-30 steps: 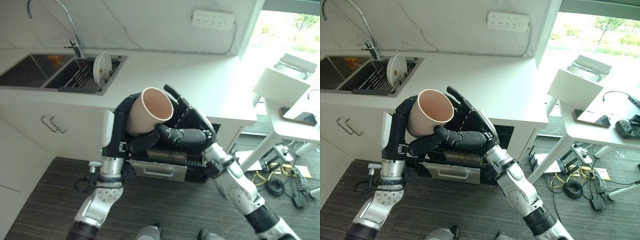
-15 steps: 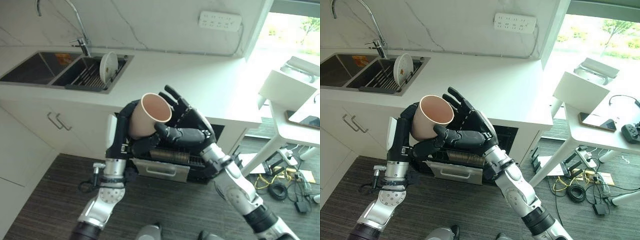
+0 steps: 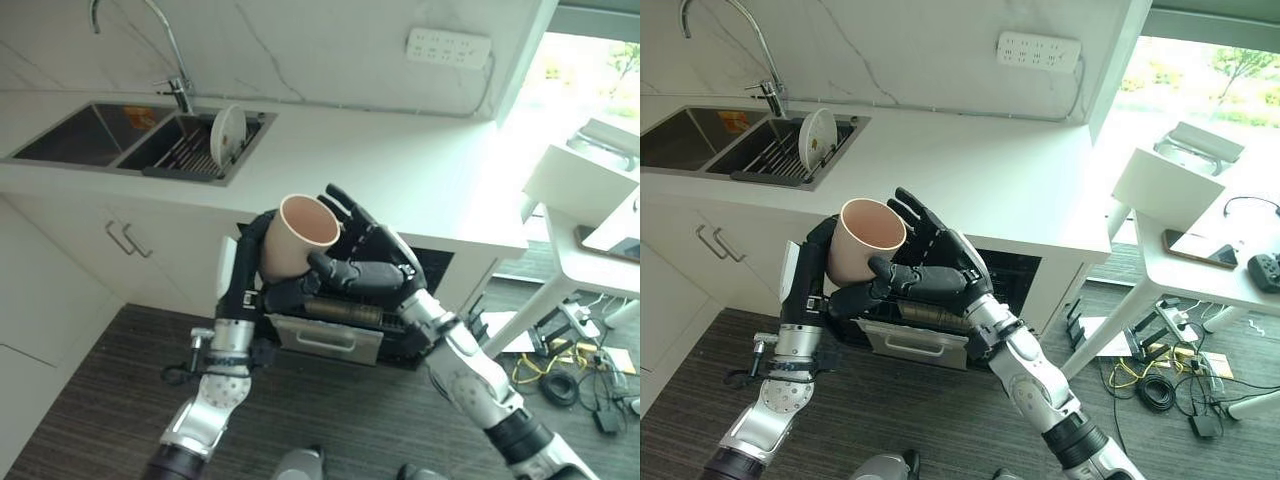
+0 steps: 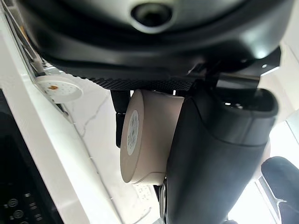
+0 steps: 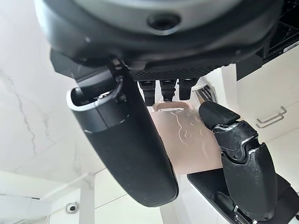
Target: Place the dishes in the dishwasher.
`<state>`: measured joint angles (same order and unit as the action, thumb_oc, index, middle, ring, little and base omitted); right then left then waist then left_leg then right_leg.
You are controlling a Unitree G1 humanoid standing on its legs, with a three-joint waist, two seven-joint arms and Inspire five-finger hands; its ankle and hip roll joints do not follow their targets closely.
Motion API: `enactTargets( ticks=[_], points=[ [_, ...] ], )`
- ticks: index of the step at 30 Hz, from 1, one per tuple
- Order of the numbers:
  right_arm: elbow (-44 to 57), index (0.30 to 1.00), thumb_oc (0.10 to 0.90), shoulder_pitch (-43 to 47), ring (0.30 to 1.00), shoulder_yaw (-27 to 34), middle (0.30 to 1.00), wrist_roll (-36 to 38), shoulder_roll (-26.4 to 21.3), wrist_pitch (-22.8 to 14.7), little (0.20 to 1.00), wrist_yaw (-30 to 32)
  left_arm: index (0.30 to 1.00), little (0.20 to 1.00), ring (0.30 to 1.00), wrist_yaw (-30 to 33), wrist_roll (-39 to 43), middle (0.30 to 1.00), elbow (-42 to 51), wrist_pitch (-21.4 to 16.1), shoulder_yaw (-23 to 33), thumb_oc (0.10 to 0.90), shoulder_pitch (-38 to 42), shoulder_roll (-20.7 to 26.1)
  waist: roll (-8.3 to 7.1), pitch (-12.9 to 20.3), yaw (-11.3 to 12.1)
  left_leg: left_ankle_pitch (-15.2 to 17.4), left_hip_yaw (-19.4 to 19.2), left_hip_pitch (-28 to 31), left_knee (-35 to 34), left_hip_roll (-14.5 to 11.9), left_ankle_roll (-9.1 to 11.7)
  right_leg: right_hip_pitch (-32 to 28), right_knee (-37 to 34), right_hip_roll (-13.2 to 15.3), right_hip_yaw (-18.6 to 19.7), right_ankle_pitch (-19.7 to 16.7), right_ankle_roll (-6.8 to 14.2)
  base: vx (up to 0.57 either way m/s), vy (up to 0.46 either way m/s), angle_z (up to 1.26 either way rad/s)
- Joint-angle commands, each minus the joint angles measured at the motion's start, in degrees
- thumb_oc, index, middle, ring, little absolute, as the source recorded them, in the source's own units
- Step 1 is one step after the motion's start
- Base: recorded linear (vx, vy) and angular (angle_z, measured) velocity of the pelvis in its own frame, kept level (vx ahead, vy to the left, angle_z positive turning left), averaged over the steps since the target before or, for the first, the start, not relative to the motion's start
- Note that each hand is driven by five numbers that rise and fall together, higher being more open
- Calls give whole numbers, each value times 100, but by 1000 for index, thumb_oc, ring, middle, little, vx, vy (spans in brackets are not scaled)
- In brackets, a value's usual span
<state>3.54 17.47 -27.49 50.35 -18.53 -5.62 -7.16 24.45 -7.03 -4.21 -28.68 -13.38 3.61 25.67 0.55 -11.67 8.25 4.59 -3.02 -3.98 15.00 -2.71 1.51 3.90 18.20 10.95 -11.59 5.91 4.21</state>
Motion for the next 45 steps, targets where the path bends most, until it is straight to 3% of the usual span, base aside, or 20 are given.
enactTargets(
  ticks=[1,9,13,17,28,45],
  points=[
    [357,900,800,1010,900,-434,900,-300,604,-251,900,-344,300,300,300,-16,-126,300,267,-336,-458,400,1006,-95,-74,368,102,855,216,150,219,-66,27,-150,-102,267,61,469,387,0,0,0],
    [154,900,800,1369,900,-547,900,-510,779,-267,900,-77,300,300,300,-38,-154,300,7,-236,-749,400,1193,-198,-97,364,178,852,214,159,219,-57,33,-181,-102,289,-5,476,371,0,0,0],
    [64,900,800,1492,900,-585,900,-665,807,-273,900,227,300,300,300,274,-460,300,-137,-151,-892,400,1292,-244,-108,352,185,858,196,166,219,-56,31,-190,-102,294,-16,477,363,5,-7,3],
    [-99,900,800,1562,900,-627,900,-605,865,-268,900,411,300,300,300,918,-826,300,-239,93,-961,400,1382,-265,-121,321,198,854,195,189,219,-45,36,-209,-102,310,-27,467,364,2,-12,3],
    [-519,900,800,1809,900,-760,900,-431,1262,-393,900,768,300,300,300,2866,-1574,300,-691,-111,-920,400,1261,-822,-258,223,343,873,174,235,219,-51,71,-285,-102,362,-179,455,360,-1,-27,8],
    [-893,900,800,1832,900,-940,900,-636,1432,-264,900,1008,300,300,300,3088,-1696,300,-485,8,-1106,400,1389,-997,-287,165,366,870,94,262,219,-89,99,-336,-102,395,-299,459,346,1,-5,2]
  ],
)
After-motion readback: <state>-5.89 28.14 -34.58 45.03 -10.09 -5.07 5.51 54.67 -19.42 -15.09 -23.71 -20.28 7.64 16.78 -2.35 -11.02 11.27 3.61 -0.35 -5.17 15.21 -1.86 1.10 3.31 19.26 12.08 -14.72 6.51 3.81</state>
